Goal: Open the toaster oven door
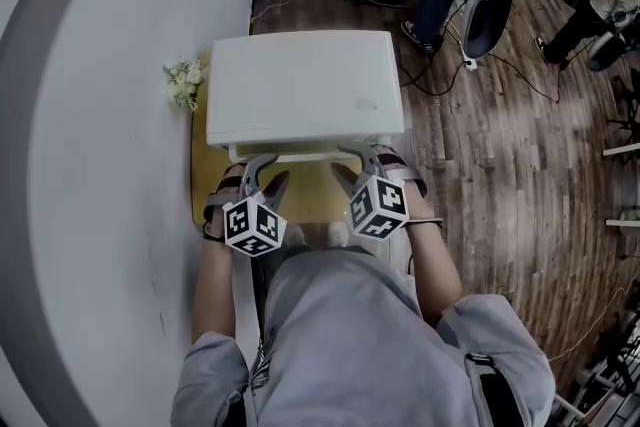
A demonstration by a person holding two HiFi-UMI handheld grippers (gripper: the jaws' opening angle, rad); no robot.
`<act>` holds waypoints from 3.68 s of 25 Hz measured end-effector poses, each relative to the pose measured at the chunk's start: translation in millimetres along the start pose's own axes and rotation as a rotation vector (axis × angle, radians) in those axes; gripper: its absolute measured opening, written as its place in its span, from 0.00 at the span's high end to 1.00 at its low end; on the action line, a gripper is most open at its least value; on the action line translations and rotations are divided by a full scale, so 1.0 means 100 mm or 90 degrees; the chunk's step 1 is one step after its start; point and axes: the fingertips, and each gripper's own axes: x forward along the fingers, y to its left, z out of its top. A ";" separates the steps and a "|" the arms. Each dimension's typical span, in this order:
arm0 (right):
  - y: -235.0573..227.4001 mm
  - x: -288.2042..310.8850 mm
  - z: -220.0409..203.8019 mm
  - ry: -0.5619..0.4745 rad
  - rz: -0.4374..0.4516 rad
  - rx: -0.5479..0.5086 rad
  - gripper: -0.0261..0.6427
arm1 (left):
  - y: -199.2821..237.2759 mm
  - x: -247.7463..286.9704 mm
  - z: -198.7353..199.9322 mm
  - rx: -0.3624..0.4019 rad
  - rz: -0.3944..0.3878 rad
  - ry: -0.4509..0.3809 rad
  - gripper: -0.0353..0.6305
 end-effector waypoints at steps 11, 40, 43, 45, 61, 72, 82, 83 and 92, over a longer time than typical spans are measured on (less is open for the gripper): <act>0.14 0.31 -0.15 0.098 0.031 -0.059 0.78 | 0.04 0.25 -0.19 0.115 -0.013 0.087 0.71; 0.48 0.22 -0.24 0.102 0.038 -0.121 0.86 | -0.25 0.17 -0.28 0.094 0.047 0.119 0.77; 0.54 0.23 -0.24 0.109 0.034 -0.117 0.86 | -0.29 0.16 -0.31 0.095 0.062 0.111 0.77; 0.58 0.23 -0.25 0.114 0.031 -0.111 0.86 | -0.33 0.15 -0.33 0.096 0.070 0.108 0.77; 0.98 0.16 -0.41 0.163 -0.050 -0.045 0.85 | -0.77 0.05 -0.46 0.129 0.067 0.070 0.79; 1.32 0.22 -0.56 0.176 -0.151 -0.025 0.83 | -1.07 0.05 -0.63 0.128 0.097 0.066 0.79; 1.45 0.21 -0.63 0.150 -0.202 -0.041 0.83 | -1.22 0.05 -0.69 0.139 0.156 0.049 0.79; 1.46 0.20 -0.63 0.144 -0.213 -0.045 0.83 | -1.23 0.06 -0.70 0.142 0.166 0.045 0.79; 1.65 0.27 -0.73 0.100 -0.255 -0.070 0.83 | -1.41 0.13 -0.83 0.153 0.217 0.045 0.79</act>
